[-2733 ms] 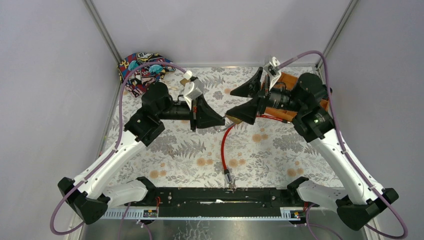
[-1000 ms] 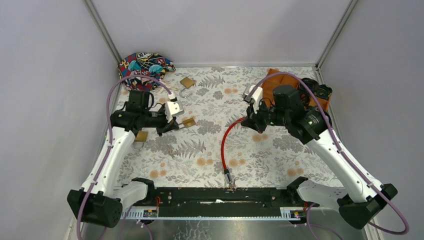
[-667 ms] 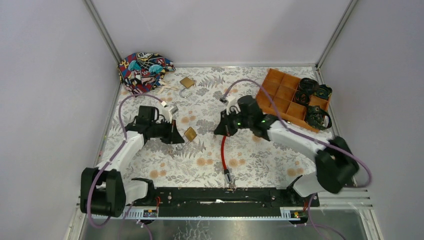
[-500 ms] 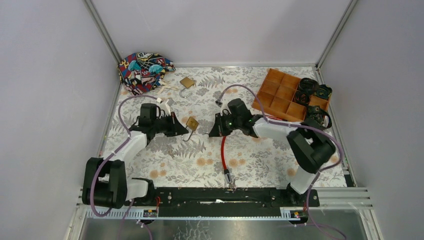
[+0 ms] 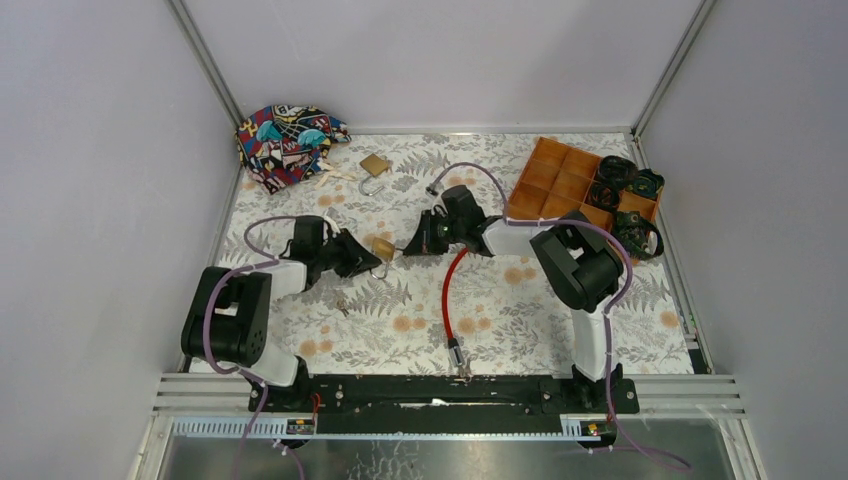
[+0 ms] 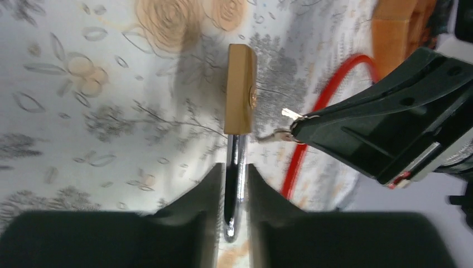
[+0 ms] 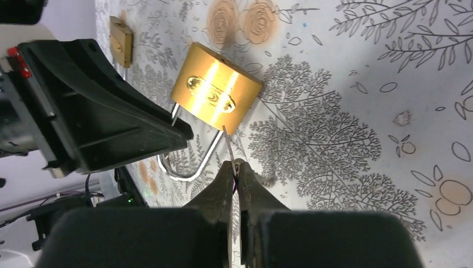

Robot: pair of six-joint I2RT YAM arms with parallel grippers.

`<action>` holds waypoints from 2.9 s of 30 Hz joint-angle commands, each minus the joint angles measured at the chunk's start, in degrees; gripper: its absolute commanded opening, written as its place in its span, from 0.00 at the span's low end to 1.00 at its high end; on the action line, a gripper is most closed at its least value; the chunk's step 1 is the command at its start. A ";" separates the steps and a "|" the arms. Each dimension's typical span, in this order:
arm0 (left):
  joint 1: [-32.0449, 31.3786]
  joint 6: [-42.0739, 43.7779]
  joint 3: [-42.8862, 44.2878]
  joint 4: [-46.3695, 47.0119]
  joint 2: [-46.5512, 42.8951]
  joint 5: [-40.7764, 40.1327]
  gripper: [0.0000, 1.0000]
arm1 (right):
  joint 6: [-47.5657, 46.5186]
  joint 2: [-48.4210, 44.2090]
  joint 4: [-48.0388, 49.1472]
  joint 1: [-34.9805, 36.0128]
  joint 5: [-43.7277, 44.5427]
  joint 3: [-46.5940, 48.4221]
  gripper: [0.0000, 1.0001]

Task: Lock with the key
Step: Place the lock at the center of the board, then pick up the lock from the center of the board.

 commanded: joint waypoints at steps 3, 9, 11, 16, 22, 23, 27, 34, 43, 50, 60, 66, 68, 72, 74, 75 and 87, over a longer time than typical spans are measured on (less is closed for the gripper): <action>0.24 -0.78 2.24 -6.28 0.40 -8.42 0.60 | -5.26 1.27 -14.27 -0.19 4.07 8.00 0.34; 1.23 11.78 16.20 -26.14 -1.58 -15.23 0.75 | -12.82 -2.11 -29.03 -0.78 11.23 15.69 0.66; 1.23 20.42 23.11 -29.27 -0.57 -17.37 0.76 | -15.73 -4.19 -31.80 -0.79 13.71 17.18 0.69; 1.15 46.42 40.11 -27.31 9.97 -17.97 0.76 | -20.58 -8.98 -34.73 -0.80 19.39 17.34 0.79; 0.51 59.34 84.24 -48.14 41.69 -13.46 0.99 | -23.04 -12.53 -36.87 -0.79 22.30 14.72 1.00; 0.10 59.27 91.73 -50.71 46.32 -14.78 0.99 | -23.29 -12.89 -37.19 -0.82 22.61 14.30 1.00; -0.91 68.71 105.64 -50.31 57.67 -15.72 0.99 | -25.12 -13.51 -40.34 -0.79 22.08 14.46 1.00; -1.01 78.71 109.21 -43.27 64.76 -20.26 0.99 | -27.83 -14.20 -46.87 -0.78 25.02 15.39 1.00; -0.93 69.70 103.75 -49.72 65.71 -9.84 0.97 | -29.63 -17.95 -47.52 -0.79 32.57 14.07 1.00; -2.02 74.55 103.92 -53.70 66.46 -8.61 0.80 | -31.12 -18.14 -48.14 -0.85 33.45 14.72 1.00; -7.03 101.10 70.91 -61.47 44.18 -3.06 0.73 | -30.76 -19.03 -48.45 -0.83 33.35 14.32 1.00; -6.83 103.25 76.34 -69.87 43.49 -0.57 0.98 | -29.17 -21.38 -47.64 -0.78 32.40 12.39 1.00; -6.92 108.32 77.18 -71.66 43.32 -0.67 0.99 | -28.95 -22.27 -47.32 -0.78 32.06 11.47 1.00; -7.18 119.20 78.11 -72.72 42.60 -1.28 0.99 | -28.54 -22.83 -47.75 -0.83 31.53 10.96 1.00; -7.44 125.00 78.40 -74.58 42.74 -2.74 0.99 | -28.25 -23.02 -48.59 -0.84 31.52 11.32 1.00; -7.53 127.11 78.55 -75.32 43.04 -3.54 0.98 | -28.04 -23.24 -48.70 -0.80 31.50 11.28 1.00; -10.46 123.02 86.46 -78.98 53.50 -9.07 0.99 | -26.13 -26.63 -47.93 -0.80 31.60 7.22 0.99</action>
